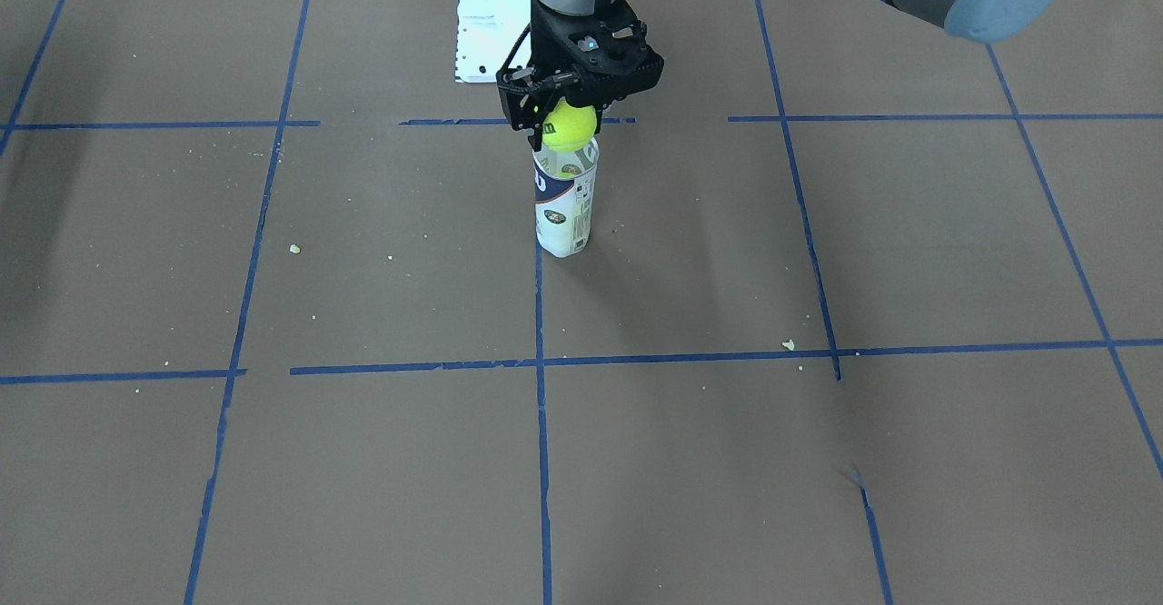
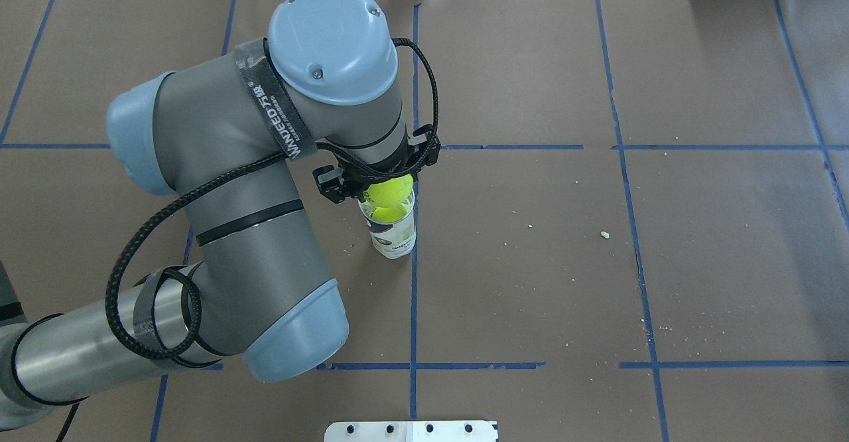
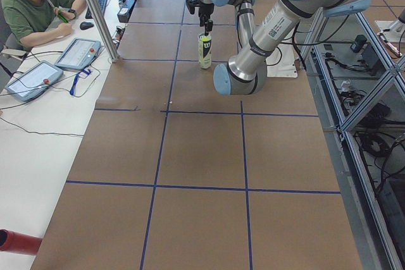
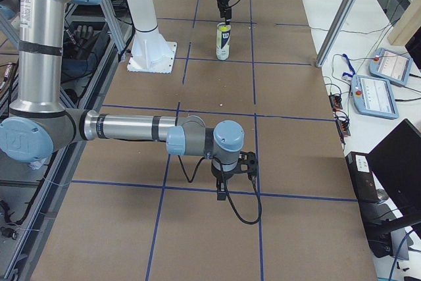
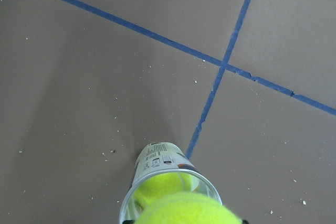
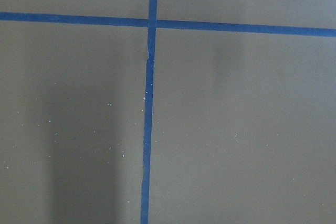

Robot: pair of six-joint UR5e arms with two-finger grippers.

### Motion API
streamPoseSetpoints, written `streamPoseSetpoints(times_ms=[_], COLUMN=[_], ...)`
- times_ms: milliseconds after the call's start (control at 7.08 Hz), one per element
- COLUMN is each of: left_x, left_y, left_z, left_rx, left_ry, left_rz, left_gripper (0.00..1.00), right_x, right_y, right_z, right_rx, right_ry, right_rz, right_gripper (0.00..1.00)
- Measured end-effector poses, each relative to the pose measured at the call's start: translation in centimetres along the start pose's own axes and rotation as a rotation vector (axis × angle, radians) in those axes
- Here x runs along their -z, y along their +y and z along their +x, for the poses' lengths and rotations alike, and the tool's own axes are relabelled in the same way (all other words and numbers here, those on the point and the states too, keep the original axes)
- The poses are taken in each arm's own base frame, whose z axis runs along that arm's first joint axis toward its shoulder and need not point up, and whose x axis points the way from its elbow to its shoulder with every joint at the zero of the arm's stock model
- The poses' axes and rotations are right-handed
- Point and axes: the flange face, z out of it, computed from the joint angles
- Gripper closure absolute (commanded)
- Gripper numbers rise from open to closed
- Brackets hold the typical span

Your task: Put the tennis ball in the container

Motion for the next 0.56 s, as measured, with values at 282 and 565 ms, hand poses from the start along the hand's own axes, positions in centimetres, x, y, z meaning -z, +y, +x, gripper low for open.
streamPoseSetpoints(times_ms=[282, 565], left_x=[0.2, 0.9], left_y=[0.0, -0.8], left_z=[-0.2, -4.7], left_rx=[-0.002, -0.07], left_ry=[0.005, 0.018], left_rz=[0.001, 0.013], left_gripper=[0.01, 0.0], right_x=[0.0, 0.0], right_y=[0.0, 0.0], right_z=[0.0, 0.0], right_rx=[0.0, 0.001], right_ry=[0.0, 0.0], right_rz=[0.0, 0.001], right_gripper=[0.0, 0.0])
